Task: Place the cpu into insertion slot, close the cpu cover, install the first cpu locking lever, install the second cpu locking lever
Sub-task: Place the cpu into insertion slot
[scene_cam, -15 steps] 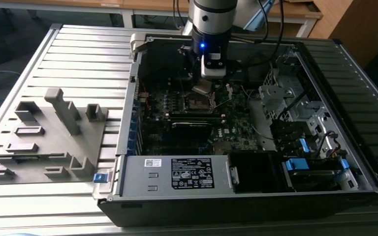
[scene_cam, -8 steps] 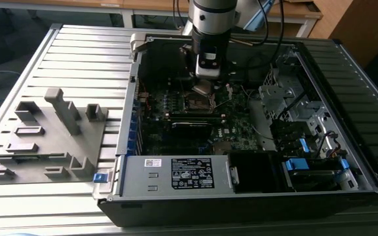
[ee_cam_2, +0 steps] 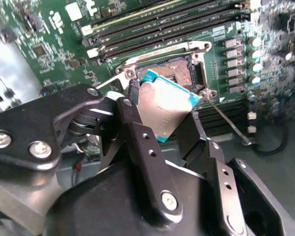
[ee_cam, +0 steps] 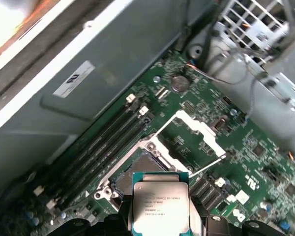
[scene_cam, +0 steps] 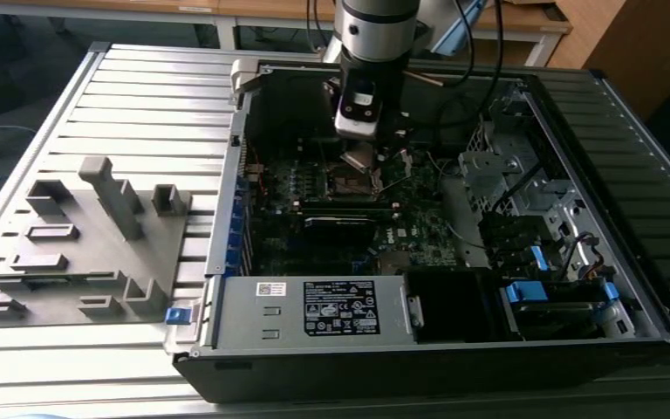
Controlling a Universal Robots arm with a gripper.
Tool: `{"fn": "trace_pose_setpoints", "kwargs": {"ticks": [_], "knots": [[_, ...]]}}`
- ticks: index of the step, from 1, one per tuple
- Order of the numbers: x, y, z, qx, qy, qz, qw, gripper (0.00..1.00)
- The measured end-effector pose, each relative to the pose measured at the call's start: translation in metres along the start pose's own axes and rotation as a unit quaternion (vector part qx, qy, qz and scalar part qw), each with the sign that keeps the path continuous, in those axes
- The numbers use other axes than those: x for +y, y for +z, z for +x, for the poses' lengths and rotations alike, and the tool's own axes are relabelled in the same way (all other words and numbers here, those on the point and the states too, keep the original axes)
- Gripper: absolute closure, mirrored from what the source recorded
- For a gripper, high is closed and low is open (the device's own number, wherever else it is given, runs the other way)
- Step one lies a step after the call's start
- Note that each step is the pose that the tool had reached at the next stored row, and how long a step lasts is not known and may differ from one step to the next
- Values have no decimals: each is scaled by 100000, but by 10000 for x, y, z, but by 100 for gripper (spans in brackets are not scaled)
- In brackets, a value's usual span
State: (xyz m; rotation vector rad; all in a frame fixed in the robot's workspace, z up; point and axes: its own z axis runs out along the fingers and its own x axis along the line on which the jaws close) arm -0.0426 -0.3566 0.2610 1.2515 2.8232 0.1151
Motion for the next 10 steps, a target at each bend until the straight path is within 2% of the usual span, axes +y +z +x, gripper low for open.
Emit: {"fn": "trace_pose_setpoints", "kwargs": {"ticks": [3, 5, 7, 10], "knots": [[0, 3, 0, -240, 2679, 44, 99964, 46], [0, 5, 0, -403, 4524, 75, 99897, 46], [-1, 7, 0, -563, 6319, 106, 99798, 46], [-1, 10, 0, -804, 9018, 152, 99589, 46]]}}
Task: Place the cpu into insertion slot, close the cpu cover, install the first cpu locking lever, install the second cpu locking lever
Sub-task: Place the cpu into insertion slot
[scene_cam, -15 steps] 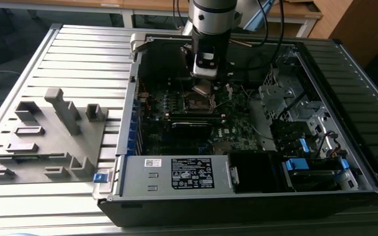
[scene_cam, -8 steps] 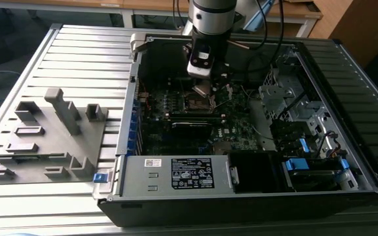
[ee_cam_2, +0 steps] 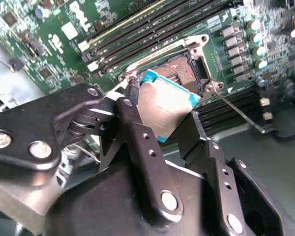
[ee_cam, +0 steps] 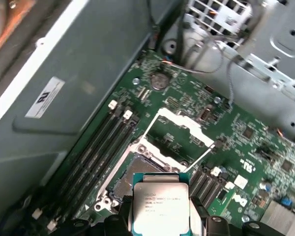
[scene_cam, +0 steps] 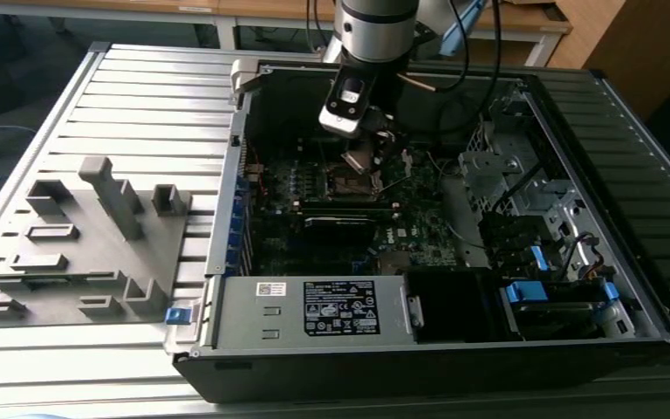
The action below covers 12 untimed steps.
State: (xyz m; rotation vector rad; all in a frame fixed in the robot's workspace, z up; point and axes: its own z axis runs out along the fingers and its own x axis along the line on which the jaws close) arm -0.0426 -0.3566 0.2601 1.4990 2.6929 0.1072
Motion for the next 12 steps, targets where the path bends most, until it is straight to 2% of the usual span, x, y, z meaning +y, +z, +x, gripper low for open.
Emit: {"fn": "trace_pose_setpoints", "kwargs": {"ticks": [3, 6, 8, 12], "knots": [[0, 3, 0, -246, 2748, 45, 99962, 46], [-1, 7, 0, -486, 5432, 91, 99851, 46], [-1, 10, 0, -647, 7218, 127, 99737, 46], [-2, 15, 0, -937, 10520, 180, 99441, 46]]}}
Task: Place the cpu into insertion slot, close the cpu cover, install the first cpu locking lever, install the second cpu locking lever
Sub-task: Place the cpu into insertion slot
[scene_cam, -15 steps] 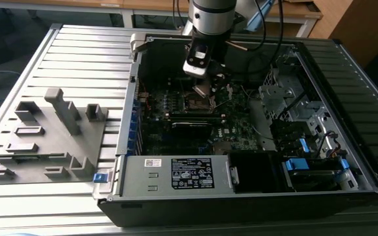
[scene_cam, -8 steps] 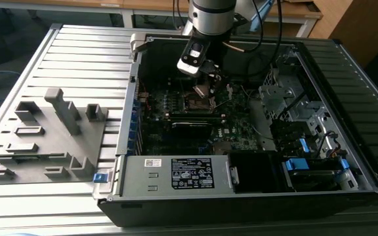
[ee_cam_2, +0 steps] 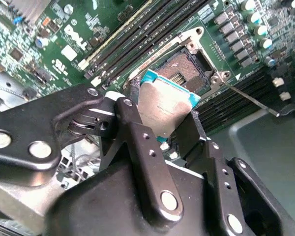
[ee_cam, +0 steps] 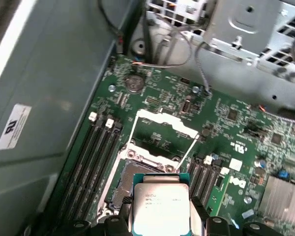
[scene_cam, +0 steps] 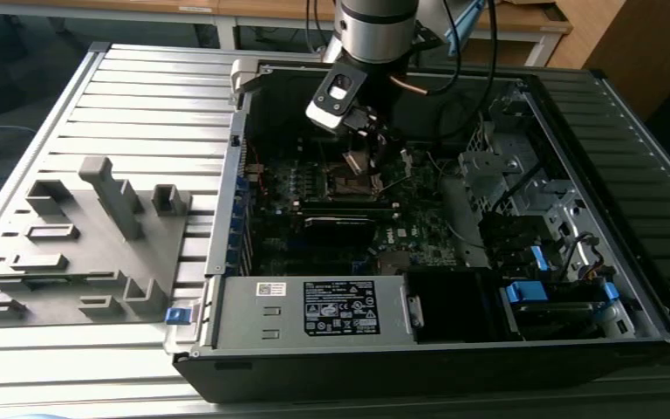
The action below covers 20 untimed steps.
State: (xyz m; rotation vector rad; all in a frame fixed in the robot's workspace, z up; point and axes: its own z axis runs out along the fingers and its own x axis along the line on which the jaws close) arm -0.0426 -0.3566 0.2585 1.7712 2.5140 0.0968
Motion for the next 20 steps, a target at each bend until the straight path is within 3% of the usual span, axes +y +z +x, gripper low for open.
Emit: {"fn": "trace_pose_setpoints", "kwargs": {"ticks": [6, 10, 14, 19, 20], "knots": [[0, 0, 0, -17, 161, 0, 100000, 46], [0, 4, 0, -292, 3256, 52, 99947, 46], [-1, 10, 1, -616, 6908, 114, 99759, 46], [-1, 16, 1, -1003, 11216, 191, 99364, 46], [-1, 16, 0, -1028, 11504, 197, 99331, 46]]}}
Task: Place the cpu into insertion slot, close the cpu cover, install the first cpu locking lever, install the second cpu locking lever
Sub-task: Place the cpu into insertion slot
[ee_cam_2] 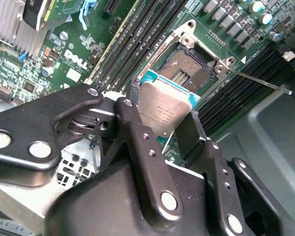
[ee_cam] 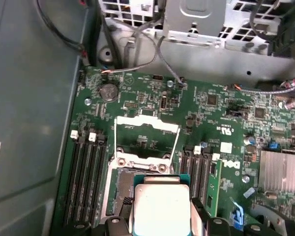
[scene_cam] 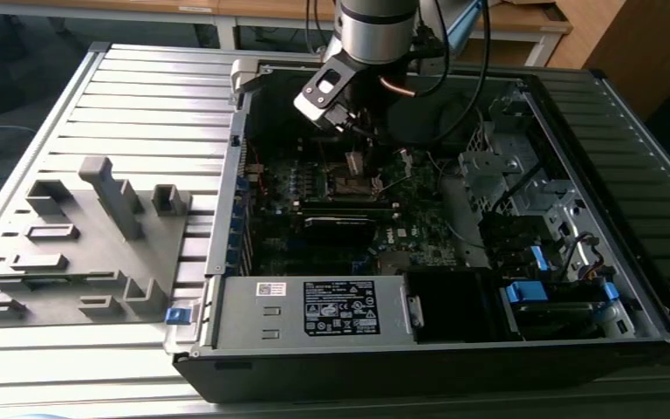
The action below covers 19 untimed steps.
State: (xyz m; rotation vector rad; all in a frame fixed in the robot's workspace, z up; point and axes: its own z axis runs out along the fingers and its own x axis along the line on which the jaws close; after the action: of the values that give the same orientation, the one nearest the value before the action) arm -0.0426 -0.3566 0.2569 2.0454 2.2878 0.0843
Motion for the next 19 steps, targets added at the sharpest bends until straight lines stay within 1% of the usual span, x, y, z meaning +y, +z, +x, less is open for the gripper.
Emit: {"fn": "trace_pose_setpoints", "kwargs": {"ticks": [3, 6, 10, 13, 15, 19], "knots": [[-3, 0, 1, 3, 60, -4, 100000, 46], [-13, 1, 7, 234, 292, -36, 99999, 46], [-14, 6, 8, 137, 1741, -12, 99985, 46], [-15, 11, 17, 119, 2200, -9, 99976, 46], [-14, 15, 34, 119, 2314, -10, 99973, 46], [-10, 28, 105, 203, 2321, -14, 99973, 46]]}}
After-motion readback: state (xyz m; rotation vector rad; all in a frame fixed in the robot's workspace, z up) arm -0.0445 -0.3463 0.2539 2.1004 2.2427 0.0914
